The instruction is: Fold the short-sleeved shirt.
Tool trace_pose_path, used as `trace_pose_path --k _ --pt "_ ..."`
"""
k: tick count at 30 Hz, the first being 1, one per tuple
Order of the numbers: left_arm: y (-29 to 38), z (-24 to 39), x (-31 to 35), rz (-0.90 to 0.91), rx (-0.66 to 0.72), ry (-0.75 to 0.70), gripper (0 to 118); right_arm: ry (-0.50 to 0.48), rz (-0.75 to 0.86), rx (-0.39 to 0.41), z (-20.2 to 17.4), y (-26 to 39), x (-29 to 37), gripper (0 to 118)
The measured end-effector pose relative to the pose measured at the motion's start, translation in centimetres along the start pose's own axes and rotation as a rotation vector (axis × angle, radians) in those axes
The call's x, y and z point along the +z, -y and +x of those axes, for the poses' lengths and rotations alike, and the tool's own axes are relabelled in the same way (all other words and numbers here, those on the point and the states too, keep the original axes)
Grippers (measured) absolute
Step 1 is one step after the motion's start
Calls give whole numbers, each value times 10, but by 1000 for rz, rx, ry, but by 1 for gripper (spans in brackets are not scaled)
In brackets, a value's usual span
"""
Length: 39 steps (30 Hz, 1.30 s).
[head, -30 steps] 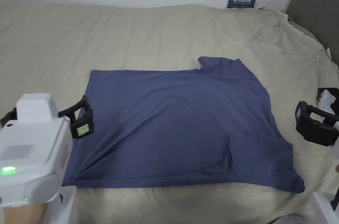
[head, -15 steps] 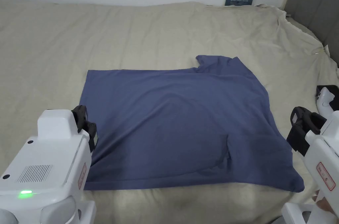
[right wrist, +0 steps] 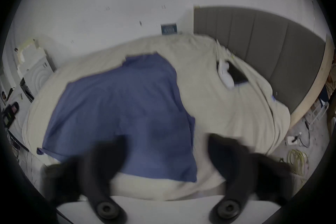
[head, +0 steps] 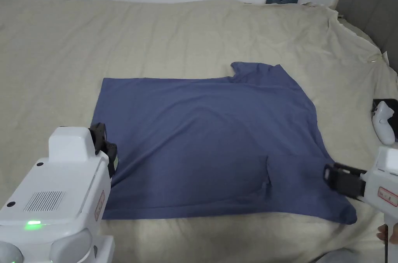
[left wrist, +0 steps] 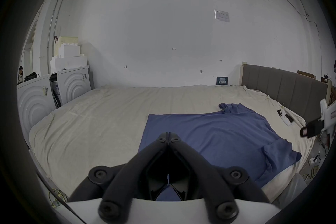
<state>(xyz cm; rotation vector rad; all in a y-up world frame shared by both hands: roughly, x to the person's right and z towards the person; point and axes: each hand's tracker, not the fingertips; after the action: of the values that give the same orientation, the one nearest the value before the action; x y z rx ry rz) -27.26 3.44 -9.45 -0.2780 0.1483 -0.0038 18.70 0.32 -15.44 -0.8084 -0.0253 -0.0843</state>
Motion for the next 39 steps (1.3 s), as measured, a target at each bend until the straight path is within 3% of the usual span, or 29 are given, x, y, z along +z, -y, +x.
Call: trace_pose_path --k 1,2,6,10,12,13,14,16,17,18,19,21,22,23,26,34,39 --pt "0 1 0 -3 -2 2 0 19 -63 -1 2 4 -8 106" --pt "1 2 0 -6 -4 5 0 26 -87 5 5 10 -13 117" --pt "4 5 -1 -17 -4 14 0 51 -231 21 12 28 -37 115" --pt "7 8 -1 -35 -5 19 0 87 -254 11 15 40 -51 115" --pt "8 9 -1 -42 -9 20 0 65 -264 -7 17 42 -54 100" --pt "9 10 -1 -46 -14 20 0 50 -260 -15 17 42 -54 80" --pt "9 10 -1 -52 -16 19 0 43 -253 -21 16 42 -54 52" --pt "10 9 -2 -63 -2 17 0 32 -253 -12 14 41 -52 45" --pt "10 7 -3 -73 14 10 4 30 -251 16 12 39 -51 32" --pt "10 6 -6 -95 38 -14 11 20 -239 24 12 38 -48 19" --pt "9 3 -9 -126 65 -22 22 34 -229 27 13 38 -47 14" --pt "10 -8 -18 -182 109 -10 79 27 -223 20 15 34 -43 11" --pt "9 -13 -23 -214 140 -17 103 24 -220 17 14 33 -41 11" --pt "7 -18 -27 -253 167 -14 118 22 -218 24 14 32 -39 11" --pt "3 -35 -31 -314 206 14 118 26 -210 62 10 30 -34 11" --pt "35 -67 -54 -638 -32 -71 118 8 -210 61 16 26 -28 11" --pt "67 -79 -60 -783 -29 -115 113 17 -215 76 13 26 -30 11"
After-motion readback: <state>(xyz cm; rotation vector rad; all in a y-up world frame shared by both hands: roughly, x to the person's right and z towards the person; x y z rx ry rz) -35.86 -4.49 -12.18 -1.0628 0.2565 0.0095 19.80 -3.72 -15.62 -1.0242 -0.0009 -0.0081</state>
